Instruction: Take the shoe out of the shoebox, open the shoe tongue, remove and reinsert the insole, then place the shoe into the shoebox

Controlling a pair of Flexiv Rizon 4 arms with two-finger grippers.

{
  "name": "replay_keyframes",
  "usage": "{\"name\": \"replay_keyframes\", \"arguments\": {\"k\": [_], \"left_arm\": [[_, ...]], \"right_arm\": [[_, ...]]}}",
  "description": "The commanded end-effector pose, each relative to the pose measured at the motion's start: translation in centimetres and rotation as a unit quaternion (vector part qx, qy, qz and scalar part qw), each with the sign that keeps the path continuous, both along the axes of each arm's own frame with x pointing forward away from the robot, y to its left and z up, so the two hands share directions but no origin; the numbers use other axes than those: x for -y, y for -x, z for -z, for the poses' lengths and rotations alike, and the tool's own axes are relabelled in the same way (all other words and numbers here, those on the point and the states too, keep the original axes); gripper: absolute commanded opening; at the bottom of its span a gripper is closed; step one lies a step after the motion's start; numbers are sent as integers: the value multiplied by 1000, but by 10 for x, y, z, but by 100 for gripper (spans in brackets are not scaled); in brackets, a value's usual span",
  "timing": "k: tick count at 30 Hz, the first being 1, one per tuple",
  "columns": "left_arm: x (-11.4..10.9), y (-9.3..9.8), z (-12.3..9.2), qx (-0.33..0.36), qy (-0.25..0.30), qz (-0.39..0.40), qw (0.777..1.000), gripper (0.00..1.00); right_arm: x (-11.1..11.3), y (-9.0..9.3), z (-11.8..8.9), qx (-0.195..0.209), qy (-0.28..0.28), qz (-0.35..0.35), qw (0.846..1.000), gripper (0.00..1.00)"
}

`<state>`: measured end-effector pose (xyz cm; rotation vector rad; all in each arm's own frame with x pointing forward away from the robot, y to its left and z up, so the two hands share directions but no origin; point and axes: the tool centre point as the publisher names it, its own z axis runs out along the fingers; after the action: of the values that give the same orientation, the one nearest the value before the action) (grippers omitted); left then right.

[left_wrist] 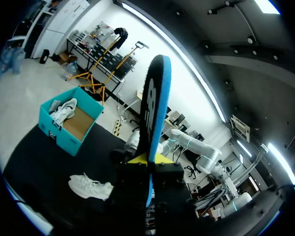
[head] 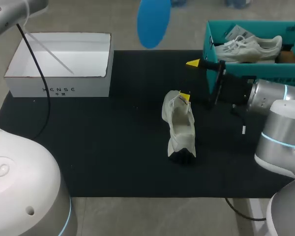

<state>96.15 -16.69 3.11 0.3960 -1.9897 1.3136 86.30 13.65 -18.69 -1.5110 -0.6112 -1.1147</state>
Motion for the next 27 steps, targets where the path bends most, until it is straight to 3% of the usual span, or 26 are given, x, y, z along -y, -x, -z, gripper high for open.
{"name": "replay_keyframes", "arguments": {"k": [1,11,27], "left_arm": [[-1,-1,0,0,-1,1,1000,0],[-1,-1,0,0,-1,1,1000,0],[-1,-1,0,0,-1,1,1000,0]], "right_arm": [[-2,-7,-6,-2,38,-49,998,100],[-12,-11,-13,27,50,-104,993,100],[-15,-10,-19,57,69,-111,990,100]]}}
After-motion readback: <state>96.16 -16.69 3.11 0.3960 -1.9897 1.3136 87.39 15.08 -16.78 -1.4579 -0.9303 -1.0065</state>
